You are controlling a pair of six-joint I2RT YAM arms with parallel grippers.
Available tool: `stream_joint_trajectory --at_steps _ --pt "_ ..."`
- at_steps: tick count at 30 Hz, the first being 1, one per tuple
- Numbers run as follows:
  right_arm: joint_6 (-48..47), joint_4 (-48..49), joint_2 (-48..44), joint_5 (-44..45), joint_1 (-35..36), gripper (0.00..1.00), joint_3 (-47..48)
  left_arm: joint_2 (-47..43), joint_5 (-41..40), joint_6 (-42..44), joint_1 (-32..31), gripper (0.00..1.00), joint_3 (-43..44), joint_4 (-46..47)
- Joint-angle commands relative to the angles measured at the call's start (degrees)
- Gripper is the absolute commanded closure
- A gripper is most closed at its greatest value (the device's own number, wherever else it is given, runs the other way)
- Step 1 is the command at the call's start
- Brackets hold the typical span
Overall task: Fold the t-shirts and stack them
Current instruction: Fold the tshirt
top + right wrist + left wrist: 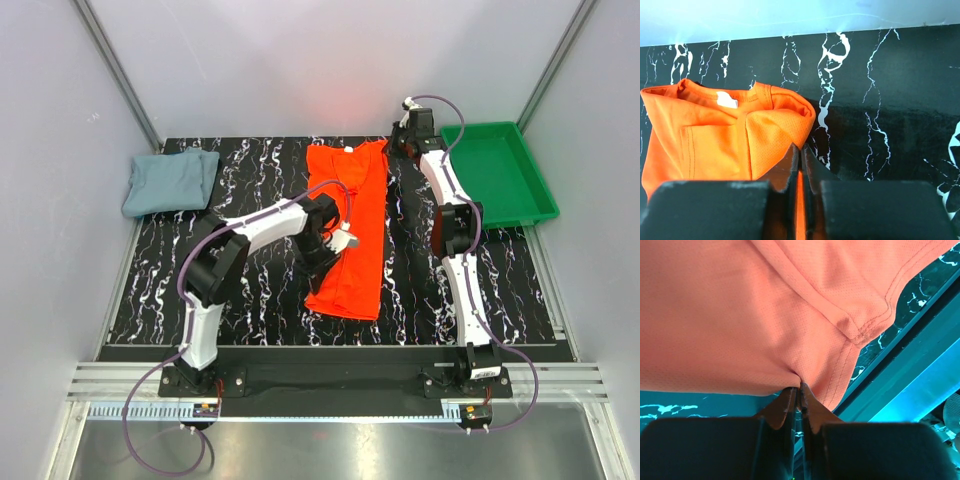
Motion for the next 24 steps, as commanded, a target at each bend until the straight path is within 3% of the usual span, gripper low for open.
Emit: stream_joint_trajectory --at_steps 1,3,4,6,8,10,15,19,21,24 --pt "-0.6 3.1 0.4 1.3 0.8 0.80 3.4 -0.8 1.3 -0.9 -0.7 0.77 1.9 0.3" --pt "-1.3 2.5 0.0 1.1 0.9 0.61 3.6 -1.3 -0.3 -1.6 -0.7 0.65 1.9 0.6" --pt "-1.8 1.5 -0.6 0.7 0.9 0.47 3.4 -1.7 -1.2 -1.7 -0.8 0.48 1.9 0.8" --pt "-4.2 0.0 -1.7 0.8 0.8 0.39 2.7 -3.1 -3.1 -0.9 -0.7 0.36 1.7 0.9" --pt "-6.1 1.0 -6.6 3.1 0.7 0.31 -3.7 -4.5 -4.5 -0.3 -0.7 0.15 1.3 1.1" --pt "-8.2 6.5 -14.7 5.2 0.2 0.28 -16.1 -6.5 -5.3 -0.2 -0.7 0.01 0.9 0.9" --pt "-12.8 8.9 -28.2 6.0 -1.2 0.23 -32.0 -12.7 -4.3 -3.9 -0.3 0.01 1.2 1.7" --pt "-20.2 12.0 -44.9 0.6 -1.2 0.24 -52.5 -17.3 1.3 -5.4 4.0 0.01 2.7 2.1" --pt "-24.8 11.2 -52.7 -2.2 -1.2 0.25 -58.0 -19.9 2.6 -3.8 5.7 0.01 2.0 2.1" --pt "-30.1 6.1 -59.4 -9.0 -1.1 0.27 -65.5 -22.0 -0.4 1.1 8.4 0.19 0.7 1.5"
